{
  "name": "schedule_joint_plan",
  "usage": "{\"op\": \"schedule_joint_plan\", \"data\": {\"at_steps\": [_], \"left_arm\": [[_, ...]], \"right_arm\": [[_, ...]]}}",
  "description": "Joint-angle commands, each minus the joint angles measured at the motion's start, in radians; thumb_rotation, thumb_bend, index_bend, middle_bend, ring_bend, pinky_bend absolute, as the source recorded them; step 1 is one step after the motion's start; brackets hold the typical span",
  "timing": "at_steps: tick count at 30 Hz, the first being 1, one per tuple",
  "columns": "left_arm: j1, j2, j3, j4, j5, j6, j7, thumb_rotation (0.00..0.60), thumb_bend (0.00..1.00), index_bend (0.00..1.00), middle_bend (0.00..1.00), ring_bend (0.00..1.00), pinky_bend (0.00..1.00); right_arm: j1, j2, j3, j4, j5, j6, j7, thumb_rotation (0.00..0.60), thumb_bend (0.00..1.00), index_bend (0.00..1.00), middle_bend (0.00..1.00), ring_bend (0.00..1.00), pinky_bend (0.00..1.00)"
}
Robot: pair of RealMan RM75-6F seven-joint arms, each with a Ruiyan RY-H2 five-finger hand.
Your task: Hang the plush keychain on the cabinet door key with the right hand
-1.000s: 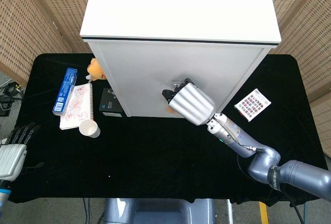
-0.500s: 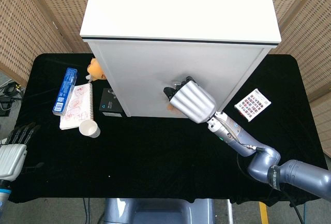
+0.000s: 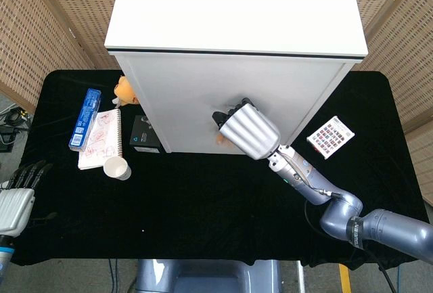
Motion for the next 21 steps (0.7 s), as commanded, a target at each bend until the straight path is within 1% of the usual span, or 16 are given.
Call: {"op": "schedule_joint_plan", "data": {"at_steps": [1, 4, 12, 17, 21], "left_arm": [[0.000, 0.000, 0.000, 0.000, 0.000, 0.001, -0.001, 0.600, 0.00, 0.00, 0.00, 0.00, 0.00], [0.000, 0.001, 0.001, 0.000, 0.002, 0.000, -0.002, 0.600, 0.00, 0.00, 0.00, 0.00, 0.00], [0.000, 0.000, 0.002, 0.002, 0.003, 0.000, -0.003, 0.600, 0.00, 0.00, 0.00, 0.00, 0.00], [0.001, 0.002, 0.003, 0.001, 0.007, 0.002, -0.007, 0.600, 0.00, 0.00, 0.00, 0.00, 0.00], [0.003, 0.005, 0.004, -0.001, 0.013, 0.007, -0.011, 0.600, 0.00, 0.00, 0.00, 0.00, 0.00]], "right_arm": [[0.000, 0.001, -0.002, -0.002, -0.002, 0.003, 0.001, 0.600, 0.41, 0.69, 1.00, 1.00, 1.00], [-0.001, 0.004, -0.003, -0.004, -0.009, 0.013, 0.005, 0.600, 0.38, 0.69, 1.00, 1.00, 1.00], [-0.009, 0.030, 0.004, -0.026, -0.028, 0.048, 0.020, 0.600, 0.38, 0.71, 1.00, 1.00, 1.00], [-0.049, 0.077, 0.008, -0.059, -0.061, 0.126, 0.062, 0.600, 0.38, 0.71, 1.00, 1.00, 1.00], [-0.105, 0.121, -0.009, -0.081, -0.082, 0.193, 0.105, 0.600, 0.38, 0.71, 1.00, 1.00, 1.00]]}}
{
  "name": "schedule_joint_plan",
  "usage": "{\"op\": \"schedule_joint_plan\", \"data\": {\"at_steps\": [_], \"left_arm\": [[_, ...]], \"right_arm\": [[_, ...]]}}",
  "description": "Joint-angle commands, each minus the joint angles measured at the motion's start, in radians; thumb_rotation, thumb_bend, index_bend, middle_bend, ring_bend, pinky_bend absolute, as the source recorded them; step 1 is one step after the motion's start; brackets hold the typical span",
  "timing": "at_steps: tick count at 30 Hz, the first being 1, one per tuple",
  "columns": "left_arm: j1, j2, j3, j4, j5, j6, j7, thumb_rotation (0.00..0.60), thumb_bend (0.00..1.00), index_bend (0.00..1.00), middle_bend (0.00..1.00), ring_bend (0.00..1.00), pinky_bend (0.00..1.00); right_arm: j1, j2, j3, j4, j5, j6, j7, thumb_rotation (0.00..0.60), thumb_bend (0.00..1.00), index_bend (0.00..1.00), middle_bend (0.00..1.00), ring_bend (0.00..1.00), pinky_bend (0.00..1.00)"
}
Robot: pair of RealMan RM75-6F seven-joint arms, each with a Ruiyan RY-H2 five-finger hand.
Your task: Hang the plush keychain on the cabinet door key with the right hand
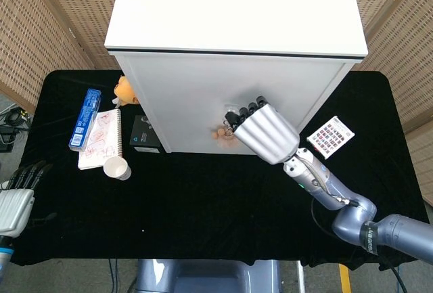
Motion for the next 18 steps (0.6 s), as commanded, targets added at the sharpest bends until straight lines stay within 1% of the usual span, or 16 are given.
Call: {"op": "schedule_joint_plan", "data": {"at_steps": [1, 4, 7, 10, 11, 12, 13, 14, 15, 16, 17, 18], "left_arm": [[0.002, 0.002, 0.002, -0.003, 0.007, 0.005, -0.003, 0.600, 0.00, 0.00, 0.00, 0.00, 0.00], [0.003, 0.005, 0.005, -0.006, 0.016, 0.011, -0.004, 0.600, 0.00, 0.00, 0.00, 0.00, 0.00], [0.008, 0.007, 0.008, -0.011, 0.032, 0.026, -0.001, 0.600, 0.00, 0.00, 0.00, 0.00, 0.00], [0.013, 0.008, 0.011, -0.016, 0.048, 0.042, 0.002, 0.600, 0.00, 0.00, 0.00, 0.00, 0.00], [0.016, 0.009, 0.013, -0.018, 0.055, 0.048, 0.001, 0.600, 0.00, 0.00, 0.00, 0.00, 0.00], [0.018, 0.010, 0.015, -0.020, 0.061, 0.053, 0.000, 0.600, 0.00, 0.00, 0.00, 0.00, 0.00], [0.020, 0.011, 0.017, -0.021, 0.067, 0.058, -0.001, 0.600, 0.00, 0.00, 0.00, 0.00, 0.00], [0.023, 0.012, 0.018, -0.022, 0.072, 0.064, -0.003, 0.600, 0.00, 0.00, 0.00, 0.00, 0.00], [0.025, 0.013, 0.020, -0.022, 0.078, 0.070, -0.004, 0.600, 0.00, 0.00, 0.00, 0.00, 0.00], [0.028, 0.014, 0.022, -0.022, 0.084, 0.076, -0.006, 0.600, 0.00, 0.00, 0.00, 0.00, 0.00], [0.031, 0.014, 0.023, -0.022, 0.088, 0.082, -0.007, 0.600, 0.00, 0.00, 0.00, 0.00, 0.00], [0.033, 0.014, 0.023, -0.020, 0.092, 0.088, -0.007, 0.600, 0.00, 0.00, 0.00, 0.00, 0.00]], "right_arm": [[-0.072, 0.051, -0.026, -0.026, -0.026, 0.077, 0.056, 0.600, 0.37, 0.71, 1.00, 1.00, 1.00], [-0.129, 0.080, -0.058, -0.040, -0.039, 0.125, 0.103, 0.600, 0.35, 0.71, 0.98, 0.98, 1.00], [-0.219, 0.117, -0.117, -0.060, -0.054, 0.187, 0.145, 0.600, 0.32, 0.67, 0.91, 0.93, 1.00], [-0.300, 0.143, -0.170, -0.092, -0.052, 0.226, 0.158, 0.600, 0.29, 0.60, 0.81, 0.83, 1.00], [-0.326, 0.149, -0.186, -0.101, -0.050, 0.240, 0.159, 0.600, 0.26, 0.57, 0.77, 0.78, 0.99], [-0.350, 0.153, -0.201, -0.109, -0.050, 0.253, 0.162, 0.600, 0.23, 0.54, 0.72, 0.73, 0.96], [-0.373, 0.156, -0.215, -0.115, -0.050, 0.267, 0.166, 0.600, 0.20, 0.52, 0.69, 0.70, 0.92], [-0.398, 0.160, -0.228, -0.121, -0.047, 0.278, 0.170, 0.600, 0.15, 0.48, 0.63, 0.64, 0.83], [-0.427, 0.165, -0.246, -0.131, -0.029, 0.283, 0.171, 0.600, 0.09, 0.44, 0.56, 0.57, 0.72], [-0.457, 0.172, -0.264, -0.145, -0.008, 0.284, 0.166, 0.600, 0.06, 0.40, 0.51, 0.51, 0.65], [-0.478, 0.177, -0.277, -0.154, 0.010, 0.281, 0.160, 0.600, 0.02, 0.34, 0.41, 0.40, 0.53], [-0.497, 0.180, -0.287, -0.162, 0.028, 0.279, 0.157, 0.600, 0.00, 0.28, 0.33, 0.30, 0.44]]}}
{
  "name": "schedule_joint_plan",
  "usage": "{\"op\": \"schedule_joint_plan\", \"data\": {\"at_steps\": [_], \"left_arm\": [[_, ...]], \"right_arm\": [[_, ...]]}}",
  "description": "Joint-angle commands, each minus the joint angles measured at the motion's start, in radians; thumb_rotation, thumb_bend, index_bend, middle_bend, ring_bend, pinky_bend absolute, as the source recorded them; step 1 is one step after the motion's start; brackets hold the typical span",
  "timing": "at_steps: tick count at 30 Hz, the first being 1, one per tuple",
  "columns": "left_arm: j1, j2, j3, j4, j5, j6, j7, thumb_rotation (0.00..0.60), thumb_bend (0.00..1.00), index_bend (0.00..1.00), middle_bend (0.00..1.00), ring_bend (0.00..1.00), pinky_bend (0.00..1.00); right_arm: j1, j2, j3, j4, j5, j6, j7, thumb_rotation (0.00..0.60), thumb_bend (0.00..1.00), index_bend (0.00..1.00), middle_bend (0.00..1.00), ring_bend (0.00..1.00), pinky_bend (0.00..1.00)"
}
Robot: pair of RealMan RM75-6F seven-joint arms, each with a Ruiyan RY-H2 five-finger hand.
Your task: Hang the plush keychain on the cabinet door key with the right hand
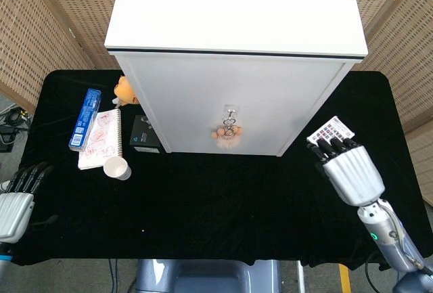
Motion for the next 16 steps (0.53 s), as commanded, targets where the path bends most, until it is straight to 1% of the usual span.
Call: {"op": "schedule_joint_plan", "data": {"at_steps": [1, 3, 5, 6, 8, 11, 16], "left_arm": [[0.008, 0.000, 0.002, 0.003, 0.010, 0.017, 0.000, 0.600, 0.00, 0.00, 0.00, 0.00, 0.00], [0.016, -0.006, -0.001, 0.012, 0.016, 0.038, 0.017, 0.600, 0.00, 0.00, 0.00, 0.00, 0.00], [0.022, -0.013, -0.002, 0.017, 0.024, 0.054, 0.028, 0.600, 0.00, 0.00, 0.00, 0.00, 0.00], [0.025, -0.015, -0.001, 0.018, 0.031, 0.064, 0.029, 0.600, 0.00, 0.00, 0.00, 0.00, 0.00], [0.032, -0.016, 0.001, 0.021, 0.042, 0.079, 0.026, 0.600, 0.00, 0.00, 0.00, 0.00, 0.00], [0.039, -0.013, 0.004, 0.023, 0.053, 0.091, 0.014, 0.600, 0.00, 0.00, 0.00, 0.00, 0.00], [0.044, -0.008, 0.006, 0.021, 0.065, 0.103, 0.006, 0.600, 0.00, 0.00, 0.00, 0.00, 0.00]], "right_arm": [[-0.083, 0.024, -0.055, -0.043, 0.066, 0.012, -0.004, 0.600, 0.00, 0.24, 0.27, 0.24, 0.39], [-0.113, 0.026, -0.072, -0.046, 0.099, 0.002, 0.006, 0.600, 0.00, 0.15, 0.15, 0.11, 0.26], [-0.137, 0.027, -0.083, -0.042, 0.130, -0.006, 0.016, 0.600, 0.00, 0.09, 0.06, 0.03, 0.17], [-0.155, 0.025, -0.092, -0.034, 0.154, -0.010, 0.029, 0.600, 0.00, 0.06, 0.03, 0.01, 0.14], [-0.187, 0.019, -0.104, -0.011, 0.186, -0.013, 0.057, 0.600, 0.00, 0.02, 0.00, 0.00, 0.10], [-0.226, 0.011, -0.114, 0.013, 0.215, -0.009, 0.094, 0.600, 0.00, 0.00, 0.00, 0.00, 0.05], [-0.263, -0.003, -0.110, 0.037, 0.225, 0.006, 0.149, 0.600, 0.00, 0.00, 0.00, 0.00, 0.03]]}}
